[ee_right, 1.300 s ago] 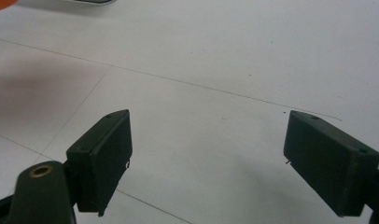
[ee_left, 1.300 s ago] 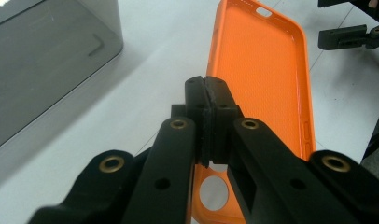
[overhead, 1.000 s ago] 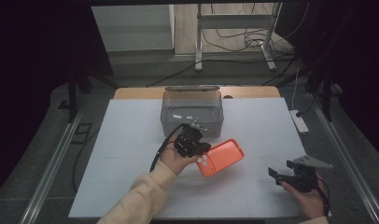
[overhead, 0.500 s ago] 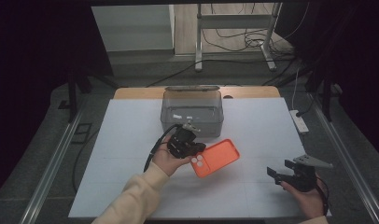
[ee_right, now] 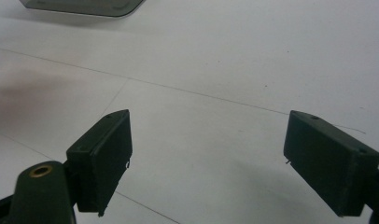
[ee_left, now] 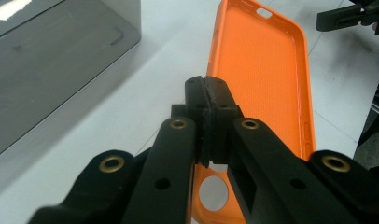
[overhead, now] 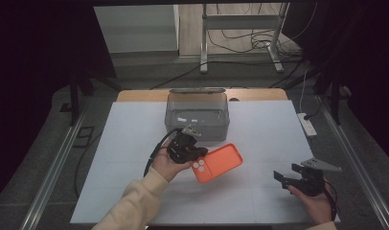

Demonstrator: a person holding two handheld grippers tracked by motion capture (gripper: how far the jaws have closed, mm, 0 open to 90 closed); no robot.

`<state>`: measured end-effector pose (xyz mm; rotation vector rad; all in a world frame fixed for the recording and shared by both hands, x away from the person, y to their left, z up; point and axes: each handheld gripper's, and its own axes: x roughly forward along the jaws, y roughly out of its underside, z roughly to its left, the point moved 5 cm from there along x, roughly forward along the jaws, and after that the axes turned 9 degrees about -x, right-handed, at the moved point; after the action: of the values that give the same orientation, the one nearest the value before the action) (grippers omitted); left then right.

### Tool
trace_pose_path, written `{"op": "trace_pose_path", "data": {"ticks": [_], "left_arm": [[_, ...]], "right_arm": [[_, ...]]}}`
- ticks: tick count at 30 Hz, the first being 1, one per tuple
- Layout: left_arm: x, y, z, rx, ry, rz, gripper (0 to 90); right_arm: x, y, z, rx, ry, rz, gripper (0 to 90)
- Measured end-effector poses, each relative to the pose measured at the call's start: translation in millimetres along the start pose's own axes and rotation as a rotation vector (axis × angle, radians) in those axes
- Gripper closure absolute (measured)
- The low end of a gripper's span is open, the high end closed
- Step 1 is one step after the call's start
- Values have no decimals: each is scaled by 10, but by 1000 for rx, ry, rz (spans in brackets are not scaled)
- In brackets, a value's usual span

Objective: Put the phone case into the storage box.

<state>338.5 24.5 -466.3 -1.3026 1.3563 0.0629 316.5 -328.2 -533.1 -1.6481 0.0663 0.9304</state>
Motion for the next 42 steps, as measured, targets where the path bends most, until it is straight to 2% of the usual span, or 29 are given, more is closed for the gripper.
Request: {"op": "trace_pose_path", "data": {"ticks": [11,15,24,30,35,42], "left_arm": [[-26,82,74,3,1,-7,894],[-49,104,87,-1,17,-17,894],[-38,171,108,-1,17,-20,894],[-2,197,100,1,20,-14,894],[19,202,85,14,18,-12,894],[54,231,80,11,23,-5,894]], "right_arm": [[37,-57,40,6,-26,-6,155],[50,-104,63,13,-32,-10,156],[97,-223,161,16,-81,-16,155],[145,-335,276,10,-140,-25,154],[215,-429,418,-17,-194,-19,153],[320,-556,605,-48,-252,-11,152]]}}
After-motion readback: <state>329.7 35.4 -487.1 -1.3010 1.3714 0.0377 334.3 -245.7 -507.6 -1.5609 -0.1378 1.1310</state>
